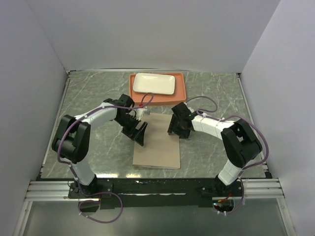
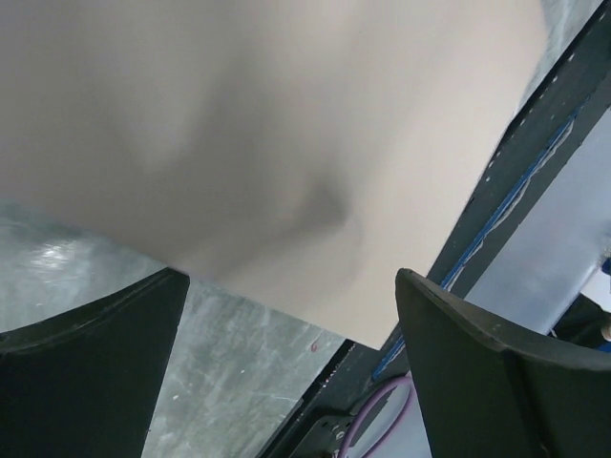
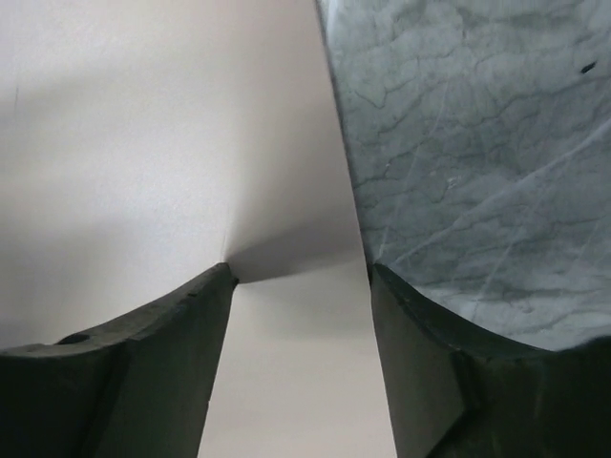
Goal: Put the files into the folder
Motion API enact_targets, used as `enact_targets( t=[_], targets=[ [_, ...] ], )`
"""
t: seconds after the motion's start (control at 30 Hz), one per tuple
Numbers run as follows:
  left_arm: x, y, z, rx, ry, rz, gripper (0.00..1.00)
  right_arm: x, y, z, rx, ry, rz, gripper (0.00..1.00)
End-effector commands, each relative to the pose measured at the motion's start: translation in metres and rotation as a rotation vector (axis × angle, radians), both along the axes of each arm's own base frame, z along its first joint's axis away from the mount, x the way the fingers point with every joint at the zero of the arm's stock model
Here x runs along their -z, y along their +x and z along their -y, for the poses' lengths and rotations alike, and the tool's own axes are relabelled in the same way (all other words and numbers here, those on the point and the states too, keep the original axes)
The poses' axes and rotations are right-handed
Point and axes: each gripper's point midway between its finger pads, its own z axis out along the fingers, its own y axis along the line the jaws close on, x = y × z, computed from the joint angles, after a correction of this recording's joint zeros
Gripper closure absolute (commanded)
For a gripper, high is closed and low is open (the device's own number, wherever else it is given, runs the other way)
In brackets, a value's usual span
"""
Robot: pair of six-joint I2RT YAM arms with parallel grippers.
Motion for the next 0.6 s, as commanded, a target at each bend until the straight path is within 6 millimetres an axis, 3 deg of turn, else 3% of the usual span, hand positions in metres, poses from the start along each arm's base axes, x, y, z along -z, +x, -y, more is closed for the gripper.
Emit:
enact_targets(
  t=[0.0,0.03,0.2,0.3,0.47,0.53,0.57],
  targets=[
    [-0.052,0.032,0.019,-0.021,-0.098,0.17,0.04,-0.036,0.014,0.003,-0.073,-0.031,0.14,0.21],
    [-0.063,0.036,0.017,-0.04,-0.104,0.203,0.04,-0.054,0.017,0.005,-0.099,-0.037,0.198,0.01],
    [-0.119,0.061,0.004,-0.144,-0.126,0.387,0.04,-0.105,0.01,0.01,-0.209,-0.025,0.347,0.01],
    [-0.138,0.068,-0.009,-0.204,-0.127,0.451,0.04,-0.131,0.003,0.011,-0.266,0.006,0.415,0.01],
    [-0.146,0.065,-0.03,-0.267,-0.105,0.489,0.04,-0.149,-0.013,0.006,-0.356,0.056,0.445,0.01],
    [-0.159,0.067,-0.038,-0.319,-0.112,0.561,0.04,-0.153,-0.021,0.005,-0.385,0.082,0.464,0.0],
    [-0.154,0.066,-0.045,-0.34,-0.094,0.578,0.04,-0.156,-0.024,0.004,-0.395,0.099,0.475,0.0]
  ],
)
